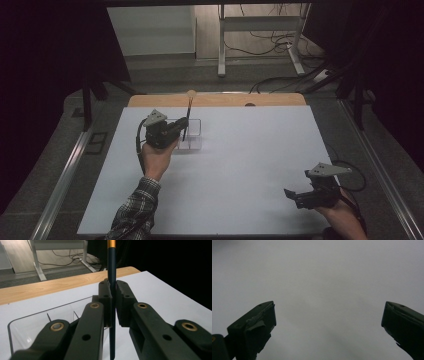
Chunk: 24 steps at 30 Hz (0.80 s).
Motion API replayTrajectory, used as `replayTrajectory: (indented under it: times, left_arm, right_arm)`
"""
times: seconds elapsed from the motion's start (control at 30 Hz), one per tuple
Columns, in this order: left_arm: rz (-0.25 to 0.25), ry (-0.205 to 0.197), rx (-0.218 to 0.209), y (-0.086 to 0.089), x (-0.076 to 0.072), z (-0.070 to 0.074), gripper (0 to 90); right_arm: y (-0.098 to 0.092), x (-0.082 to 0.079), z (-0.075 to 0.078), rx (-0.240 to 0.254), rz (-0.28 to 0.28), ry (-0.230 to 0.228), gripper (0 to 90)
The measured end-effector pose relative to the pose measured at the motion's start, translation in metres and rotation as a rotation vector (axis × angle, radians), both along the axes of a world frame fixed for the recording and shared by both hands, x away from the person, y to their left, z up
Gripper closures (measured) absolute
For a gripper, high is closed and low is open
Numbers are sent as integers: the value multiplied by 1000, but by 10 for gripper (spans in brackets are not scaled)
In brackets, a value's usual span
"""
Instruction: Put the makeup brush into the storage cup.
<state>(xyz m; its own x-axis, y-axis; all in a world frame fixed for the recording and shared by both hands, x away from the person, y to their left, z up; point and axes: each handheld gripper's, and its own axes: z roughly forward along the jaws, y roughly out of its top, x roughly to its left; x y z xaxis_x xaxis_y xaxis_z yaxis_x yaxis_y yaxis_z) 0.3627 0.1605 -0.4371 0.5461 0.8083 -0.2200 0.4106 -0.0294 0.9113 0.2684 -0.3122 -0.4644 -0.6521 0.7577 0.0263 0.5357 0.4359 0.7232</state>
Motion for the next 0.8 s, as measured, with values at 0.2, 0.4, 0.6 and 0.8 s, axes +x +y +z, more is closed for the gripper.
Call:
replayTrajectory:
  times: [0.2,0.4,0.6,0.8]
  left_arm:
    - [4,-5,8,-2,5,1,838]
    - [7,-6,14,-4,9,1,838]
    - [11,-8,24,-5,14,1,838]
    - [19,-16,36,-8,19,2,838]
  right_arm:
    - [0,0,0,0,0,2,0]
    - [0,0,0,-2,1,3,0]
    - [0,0,0,-3,1,5,0]
    - [0,0,0,-3,3,7,0]
